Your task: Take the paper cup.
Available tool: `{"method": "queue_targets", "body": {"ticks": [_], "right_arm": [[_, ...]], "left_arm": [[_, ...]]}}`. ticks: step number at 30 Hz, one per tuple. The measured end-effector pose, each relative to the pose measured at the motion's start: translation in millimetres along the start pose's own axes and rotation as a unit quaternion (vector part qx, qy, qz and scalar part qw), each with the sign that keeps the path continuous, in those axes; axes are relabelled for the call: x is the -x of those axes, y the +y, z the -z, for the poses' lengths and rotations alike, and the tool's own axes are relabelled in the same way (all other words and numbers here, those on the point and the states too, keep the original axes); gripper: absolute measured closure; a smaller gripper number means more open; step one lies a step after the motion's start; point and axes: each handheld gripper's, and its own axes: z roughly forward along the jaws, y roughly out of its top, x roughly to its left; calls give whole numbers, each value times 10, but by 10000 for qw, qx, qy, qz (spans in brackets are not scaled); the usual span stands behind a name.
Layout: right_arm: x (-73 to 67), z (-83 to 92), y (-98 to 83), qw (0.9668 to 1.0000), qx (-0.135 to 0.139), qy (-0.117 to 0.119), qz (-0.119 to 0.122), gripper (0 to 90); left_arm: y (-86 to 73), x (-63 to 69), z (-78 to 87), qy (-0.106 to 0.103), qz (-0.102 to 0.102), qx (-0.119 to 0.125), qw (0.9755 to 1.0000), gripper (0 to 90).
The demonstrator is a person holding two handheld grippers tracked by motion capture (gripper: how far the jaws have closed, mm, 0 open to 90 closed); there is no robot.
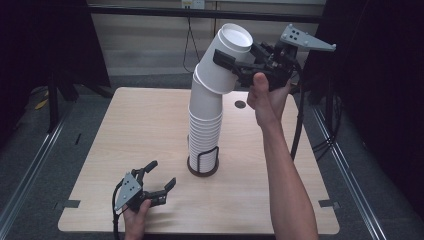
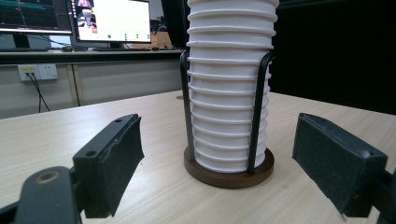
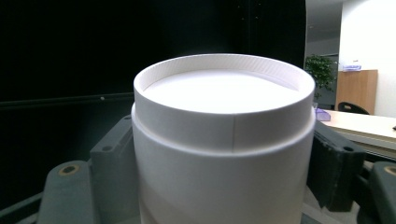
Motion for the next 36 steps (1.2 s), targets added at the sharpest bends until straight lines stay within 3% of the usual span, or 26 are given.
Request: {"method": "queue_targets", "body": {"ticks": [6,10,20,23,24,25,32,36], "right_arm": [[21,106,55,10000,51,-48,-12,231],[37,174,62,9999,50,-103,-16,230],[86,482,84,9993,51,-376,-1,230],[112,571,82,9990,52,-436,-19,230],[114,597,81,9991,37,-412,-20,230],[107,624,79,9990,25,-440,17,230],[108,749,37,9984,-106,-552,49,230],[79,809,-69,9979,-291,-572,61,230]], "left_arm": [[2,4,-8,11,22,-29,10000,156],[12,-16,-27,-95,-62,-138,9998,155],[16,-10,-35,12,65,-176,9998,156],[21,-28,-58,-186,230,-243,9993,155],[30,-37,-72,-347,214,-299,9987,155],[39,-19,-75,-429,334,-289,9981,155],[256,22,-82,-678,346,-201,9969,157],[400,59,-142,-832,217,-350,9957,160]]}}
